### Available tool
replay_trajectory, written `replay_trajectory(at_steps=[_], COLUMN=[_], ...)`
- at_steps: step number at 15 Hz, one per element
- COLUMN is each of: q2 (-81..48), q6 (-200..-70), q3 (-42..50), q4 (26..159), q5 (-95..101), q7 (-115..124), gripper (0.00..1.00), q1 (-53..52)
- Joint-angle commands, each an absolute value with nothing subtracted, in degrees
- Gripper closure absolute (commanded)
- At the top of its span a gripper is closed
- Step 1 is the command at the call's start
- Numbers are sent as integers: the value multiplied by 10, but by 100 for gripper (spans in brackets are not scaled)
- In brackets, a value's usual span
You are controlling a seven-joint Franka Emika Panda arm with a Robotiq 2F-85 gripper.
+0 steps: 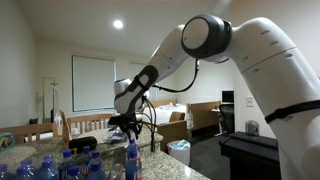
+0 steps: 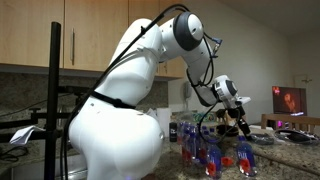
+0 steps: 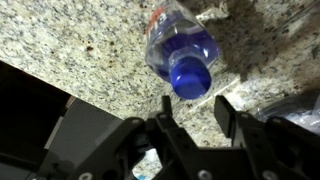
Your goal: Pick up the bottle and put it on the left of the counter
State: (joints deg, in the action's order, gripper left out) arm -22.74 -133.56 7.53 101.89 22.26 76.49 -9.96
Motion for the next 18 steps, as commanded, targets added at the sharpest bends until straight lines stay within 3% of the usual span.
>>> replay_trajectory(at_steps=[1,4,5,9,18], q2=[-212,-180,-165,-86,-50], q6=[-1319,-1319,-1323,-1323,-1021], q3=[74,68,67,61,38], q4=[1012,1025,1032,1074,1006], q5=[235,220,217,211,95], q7=[741,716,708,689,397], gripper=[21,3,1,0,0], q1=[-96,-86,-83,-74,-22])
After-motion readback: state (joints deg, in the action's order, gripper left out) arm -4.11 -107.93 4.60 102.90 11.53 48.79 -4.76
